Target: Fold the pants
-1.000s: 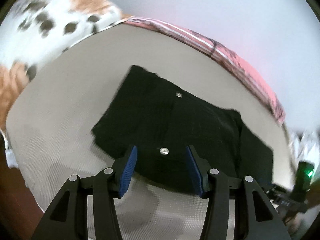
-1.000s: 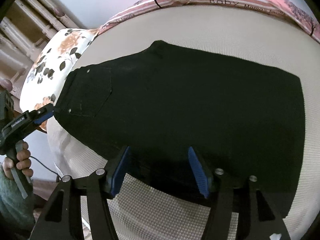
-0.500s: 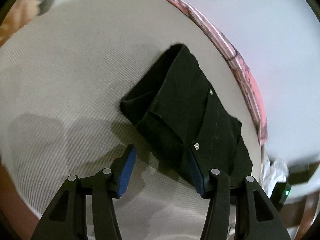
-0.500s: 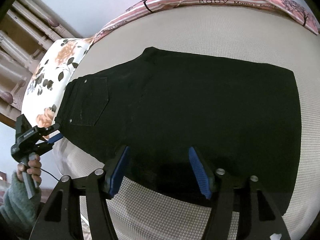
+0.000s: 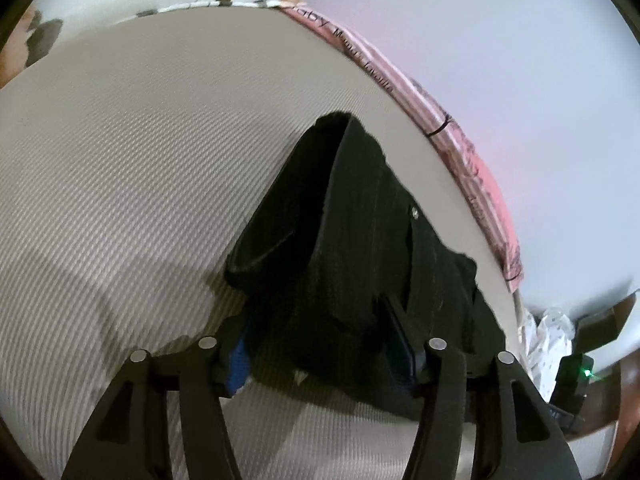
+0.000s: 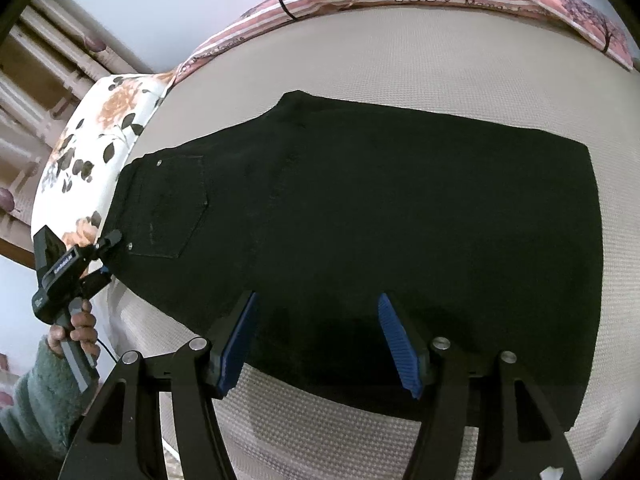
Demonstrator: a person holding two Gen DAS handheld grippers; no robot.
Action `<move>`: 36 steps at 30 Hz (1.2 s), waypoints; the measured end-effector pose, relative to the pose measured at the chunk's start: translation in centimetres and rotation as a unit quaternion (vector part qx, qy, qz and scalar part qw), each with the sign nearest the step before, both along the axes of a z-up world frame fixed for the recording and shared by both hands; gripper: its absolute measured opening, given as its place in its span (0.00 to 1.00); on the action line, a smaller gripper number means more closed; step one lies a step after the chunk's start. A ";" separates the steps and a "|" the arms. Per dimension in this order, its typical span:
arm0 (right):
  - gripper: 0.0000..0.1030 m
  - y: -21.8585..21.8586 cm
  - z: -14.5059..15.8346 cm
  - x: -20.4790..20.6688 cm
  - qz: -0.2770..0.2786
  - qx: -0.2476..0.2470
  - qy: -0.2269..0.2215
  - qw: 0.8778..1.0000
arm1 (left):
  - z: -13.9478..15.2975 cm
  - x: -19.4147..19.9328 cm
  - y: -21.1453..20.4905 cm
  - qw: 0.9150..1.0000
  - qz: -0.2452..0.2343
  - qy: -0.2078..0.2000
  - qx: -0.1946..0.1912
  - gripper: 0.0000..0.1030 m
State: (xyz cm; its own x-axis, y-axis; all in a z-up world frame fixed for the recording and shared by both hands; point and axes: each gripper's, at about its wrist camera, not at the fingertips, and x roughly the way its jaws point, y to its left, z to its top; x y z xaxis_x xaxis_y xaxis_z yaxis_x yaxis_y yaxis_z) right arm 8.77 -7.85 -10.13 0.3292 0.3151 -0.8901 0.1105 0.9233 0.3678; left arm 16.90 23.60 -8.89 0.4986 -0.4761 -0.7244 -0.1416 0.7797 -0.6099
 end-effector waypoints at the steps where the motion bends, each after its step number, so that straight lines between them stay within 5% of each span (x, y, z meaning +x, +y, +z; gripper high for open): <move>1: 0.58 0.2 -0.1 0.0 0.000 0.002 0.001 1.000 | -0.2 0.2 0.2 1.000 0.007 -0.006 -0.007 0.58; 5: 0.58 0.8 -0.2 0.1 0.006 0.000 0.004 1.000 | -0.7 0.6 0.8 0.999 0.017 -0.024 -0.023 0.58; 10: 0.58 1.0 0.0 0.2 0.002 -0.003 0.000 1.000 | -0.5 1.6 -0.1 0.999 0.003 -0.034 0.008 0.57; 14: 0.58 0.8 0.3 0.0 -0.008 0.000 -0.006 1.000 | -0.4 1.6 -0.9 0.998 -0.010 -0.043 0.053 0.34; 20: 0.58 -0.9 1.1 -0.4 -0.033 0.003 -0.018 0.999 | 1.5 1.8 -0.7 0.999 -0.005 -0.045 0.015 0.23; 24: 0.58 -2.9 2.5 -1.0 -0.055 0.003 -0.034 0.998 | 5.4 2.1 -2.7 0.996 -0.032 -0.080 -0.005 0.22; 30: 0.58 -6.8 4.7 -2.7 -0.100 0.007 -0.069 0.993 | 12.6 2.5 -10.4 0.984 -0.104 -0.143 0.000 0.22; 36: 0.58 -11.2 6.4 -4.7 -0.145 0.021 -0.093 0.985 | 15.0 2.4 -20.4 0.965 -0.194 -0.174 0.005 0.21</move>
